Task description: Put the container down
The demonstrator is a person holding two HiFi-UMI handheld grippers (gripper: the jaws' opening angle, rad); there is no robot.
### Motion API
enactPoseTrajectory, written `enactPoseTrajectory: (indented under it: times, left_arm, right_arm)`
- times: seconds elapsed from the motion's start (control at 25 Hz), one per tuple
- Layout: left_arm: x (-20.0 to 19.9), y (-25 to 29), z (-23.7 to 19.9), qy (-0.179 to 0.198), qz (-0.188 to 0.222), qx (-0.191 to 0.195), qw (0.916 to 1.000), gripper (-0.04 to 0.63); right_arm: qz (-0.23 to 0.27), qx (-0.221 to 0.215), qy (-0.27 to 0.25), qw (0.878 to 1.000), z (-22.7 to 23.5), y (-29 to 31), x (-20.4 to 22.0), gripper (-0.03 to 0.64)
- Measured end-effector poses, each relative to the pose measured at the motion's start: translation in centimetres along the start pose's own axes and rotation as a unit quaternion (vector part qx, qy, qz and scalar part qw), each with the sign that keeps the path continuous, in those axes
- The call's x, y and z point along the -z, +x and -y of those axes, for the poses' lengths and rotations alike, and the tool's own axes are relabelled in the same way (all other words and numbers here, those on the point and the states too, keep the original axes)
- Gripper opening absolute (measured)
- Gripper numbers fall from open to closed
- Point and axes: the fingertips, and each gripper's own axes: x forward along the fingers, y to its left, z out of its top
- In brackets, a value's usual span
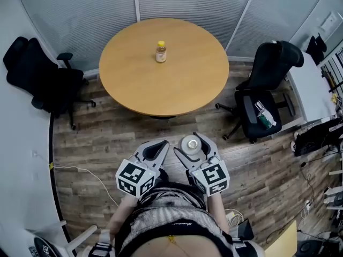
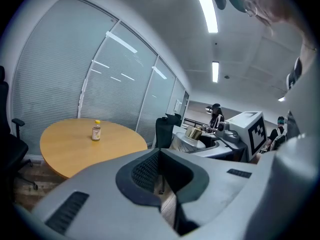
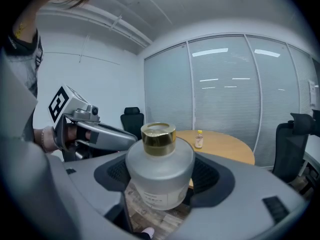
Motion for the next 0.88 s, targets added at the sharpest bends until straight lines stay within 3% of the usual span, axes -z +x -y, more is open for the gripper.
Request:
enactPoseTrajectory:
  times: [0.88]
  left_arm:
    - [-1.2, -0.4, -8.6, 0.008, -0.008, 0.016, 0.9998, 0.021]
  right_arm:
    - [0.002, 0.002, 0.005, 1.000, -1.3, 8.8, -2.8, 0.348]
